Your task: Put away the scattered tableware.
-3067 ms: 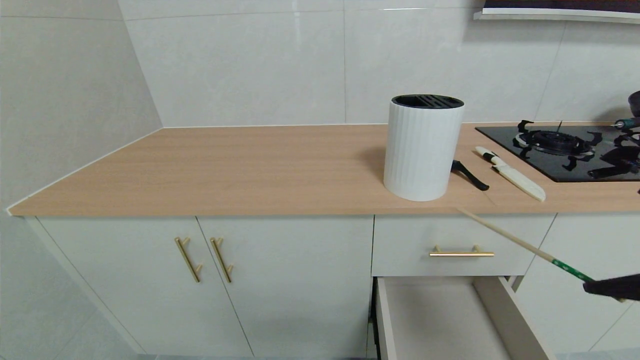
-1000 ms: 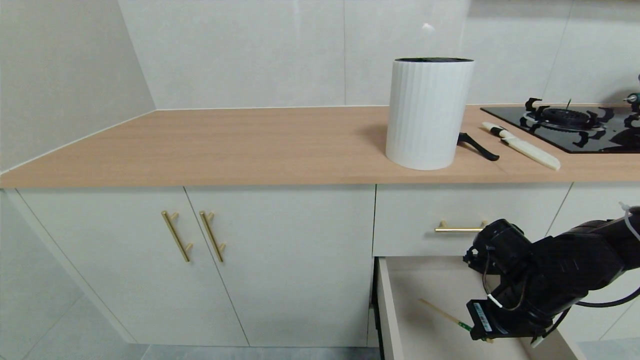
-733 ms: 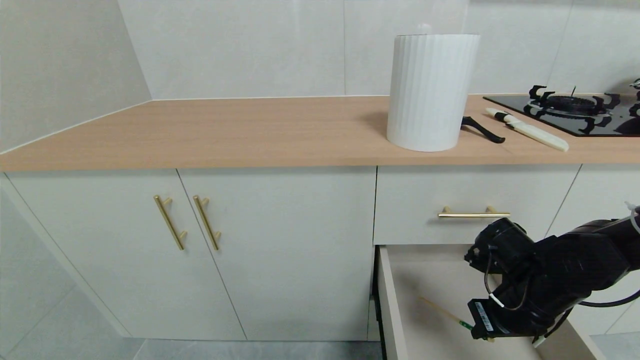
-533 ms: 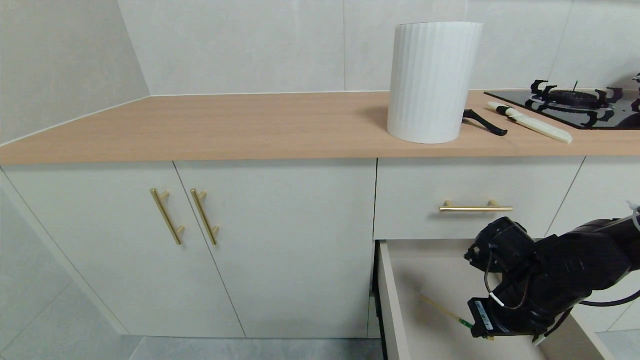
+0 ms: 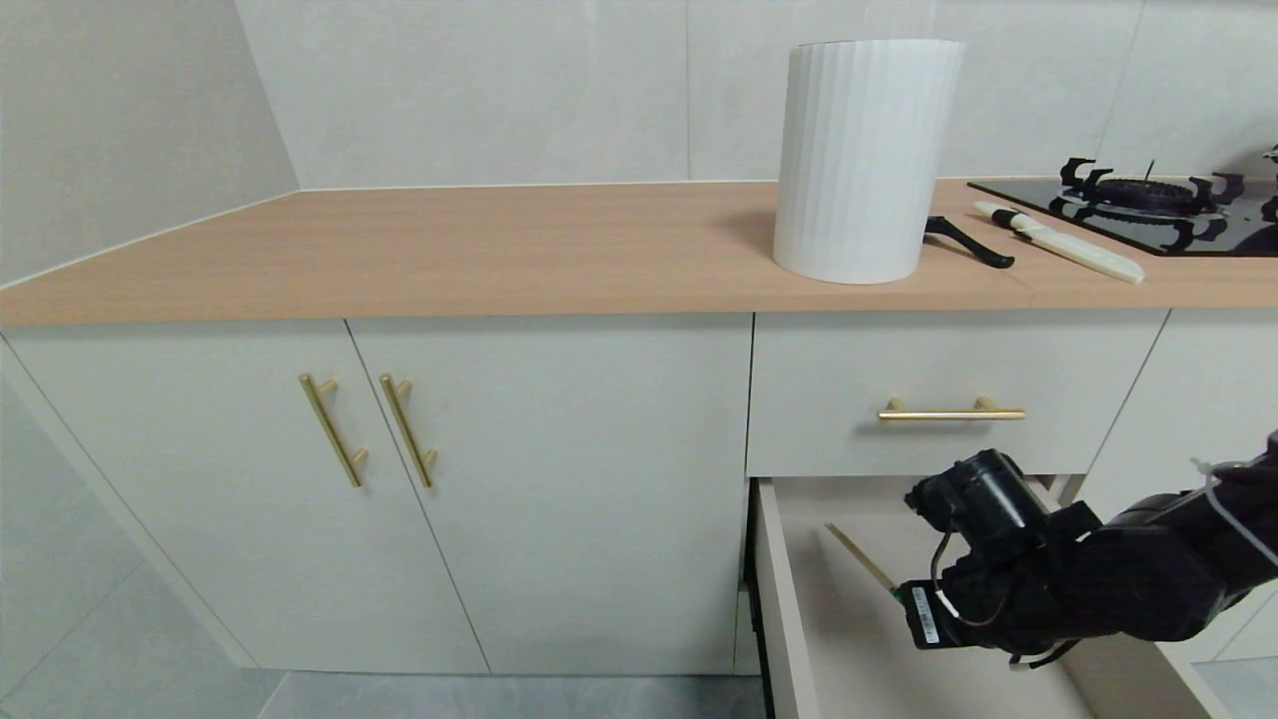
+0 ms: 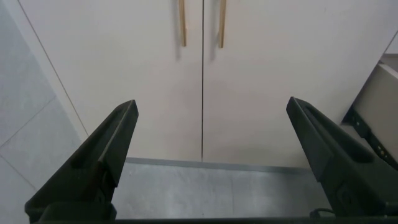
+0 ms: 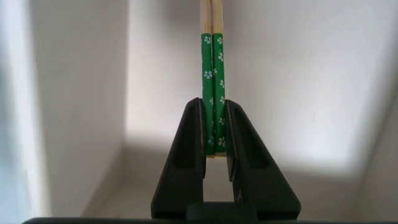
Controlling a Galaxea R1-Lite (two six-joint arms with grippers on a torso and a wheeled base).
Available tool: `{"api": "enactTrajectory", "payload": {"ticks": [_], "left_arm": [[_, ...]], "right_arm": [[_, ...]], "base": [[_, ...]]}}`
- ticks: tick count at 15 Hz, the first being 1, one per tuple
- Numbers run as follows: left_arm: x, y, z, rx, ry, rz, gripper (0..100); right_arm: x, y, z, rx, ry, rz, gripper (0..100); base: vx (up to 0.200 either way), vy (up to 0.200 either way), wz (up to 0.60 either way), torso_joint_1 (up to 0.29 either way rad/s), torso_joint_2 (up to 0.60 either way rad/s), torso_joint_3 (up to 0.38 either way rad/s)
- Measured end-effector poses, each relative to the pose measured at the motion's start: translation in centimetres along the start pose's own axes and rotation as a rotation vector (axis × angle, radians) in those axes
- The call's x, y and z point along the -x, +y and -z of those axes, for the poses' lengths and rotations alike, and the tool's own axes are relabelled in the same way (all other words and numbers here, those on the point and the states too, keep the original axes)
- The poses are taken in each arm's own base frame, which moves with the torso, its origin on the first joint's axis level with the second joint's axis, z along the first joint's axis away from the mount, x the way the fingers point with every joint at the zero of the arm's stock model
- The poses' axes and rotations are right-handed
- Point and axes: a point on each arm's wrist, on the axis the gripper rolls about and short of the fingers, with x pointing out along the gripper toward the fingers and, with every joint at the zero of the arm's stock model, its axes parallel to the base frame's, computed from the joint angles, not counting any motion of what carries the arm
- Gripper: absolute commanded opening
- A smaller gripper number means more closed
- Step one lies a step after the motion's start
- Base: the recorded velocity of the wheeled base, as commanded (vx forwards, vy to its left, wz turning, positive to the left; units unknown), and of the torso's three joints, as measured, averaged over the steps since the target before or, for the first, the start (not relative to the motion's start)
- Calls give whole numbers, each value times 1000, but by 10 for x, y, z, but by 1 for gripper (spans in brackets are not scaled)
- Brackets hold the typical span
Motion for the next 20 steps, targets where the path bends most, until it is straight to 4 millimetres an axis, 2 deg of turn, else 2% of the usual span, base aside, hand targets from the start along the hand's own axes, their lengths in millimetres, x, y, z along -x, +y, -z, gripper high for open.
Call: {"api": "enactTrajectory", "payload": {"ticks": [9,14,15,20], "left_arm": [[0,0,0,0,0,0,100],[0,0,0,0,0,0,100],[0,0,0,0,0,0,100],[0,0,0,0,0,0,100]], "right_arm": [[-79,19,19,20,22,61,0],[-98,20,23,14,8,78,0],[-99,20,24,15,12,80,100],[-96,19,23,-9,4,78,100]], "base": [[0,0,0,0,0,0],[0,0,0,0,0,0],[0,0,0,0,0,0],[0,0,0,0,0,0]]}}
